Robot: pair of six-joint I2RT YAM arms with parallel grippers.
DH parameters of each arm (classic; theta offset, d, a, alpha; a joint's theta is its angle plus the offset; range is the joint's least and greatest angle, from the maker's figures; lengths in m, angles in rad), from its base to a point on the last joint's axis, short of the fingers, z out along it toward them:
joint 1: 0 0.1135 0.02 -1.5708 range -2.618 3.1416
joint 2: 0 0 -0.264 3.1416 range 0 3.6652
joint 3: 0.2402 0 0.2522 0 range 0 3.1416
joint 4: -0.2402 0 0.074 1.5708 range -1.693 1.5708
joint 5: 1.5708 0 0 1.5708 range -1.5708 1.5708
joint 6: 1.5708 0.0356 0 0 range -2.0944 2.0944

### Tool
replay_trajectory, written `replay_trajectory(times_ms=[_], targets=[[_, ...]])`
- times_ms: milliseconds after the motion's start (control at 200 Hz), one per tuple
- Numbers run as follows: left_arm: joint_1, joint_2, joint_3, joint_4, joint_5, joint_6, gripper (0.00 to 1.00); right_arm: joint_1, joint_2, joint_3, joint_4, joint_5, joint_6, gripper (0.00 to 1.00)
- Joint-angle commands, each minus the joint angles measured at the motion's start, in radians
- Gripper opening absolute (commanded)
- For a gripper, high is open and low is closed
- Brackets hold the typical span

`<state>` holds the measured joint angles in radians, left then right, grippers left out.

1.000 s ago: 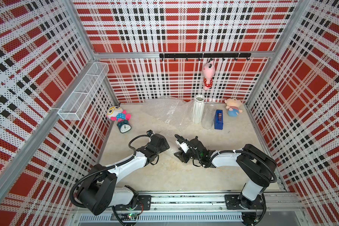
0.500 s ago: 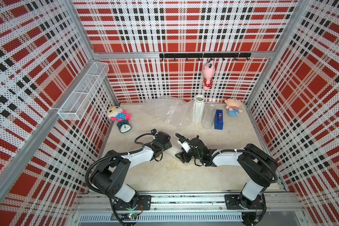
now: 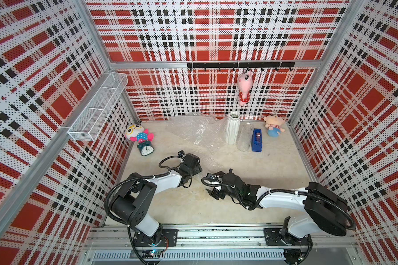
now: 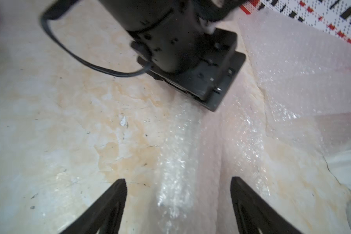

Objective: Wrap vases in bubble wrap
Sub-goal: Wrap the vase in bubble wrap.

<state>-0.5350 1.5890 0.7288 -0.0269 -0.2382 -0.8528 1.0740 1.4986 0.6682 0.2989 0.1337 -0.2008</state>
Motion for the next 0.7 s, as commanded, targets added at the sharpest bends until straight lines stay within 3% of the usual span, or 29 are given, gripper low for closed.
replay_trajectory(times_ms=[0, 210, 366, 696], targets=[[0.010, 0.038, -0.018, -0.055, 0.044, 0.011, 0.78, 0.035, 0.055, 0.003, 0.089, 0.051, -0.078, 0.83], [0.025, 0.032, -0.023, -0.046, 0.066, 0.015, 0.78, 0.047, 0.195, 0.052, 0.101, 0.137, -0.084, 0.75], [0.033, 0.022, -0.029, -0.042, 0.073, 0.018, 0.78, 0.051, 0.238, 0.049, 0.128, 0.221, -0.111, 0.77], [0.049, 0.006, -0.016, -0.048, 0.084, 0.020, 0.79, 0.045, 0.320, 0.080, 0.061, 0.273, -0.101, 0.76]])
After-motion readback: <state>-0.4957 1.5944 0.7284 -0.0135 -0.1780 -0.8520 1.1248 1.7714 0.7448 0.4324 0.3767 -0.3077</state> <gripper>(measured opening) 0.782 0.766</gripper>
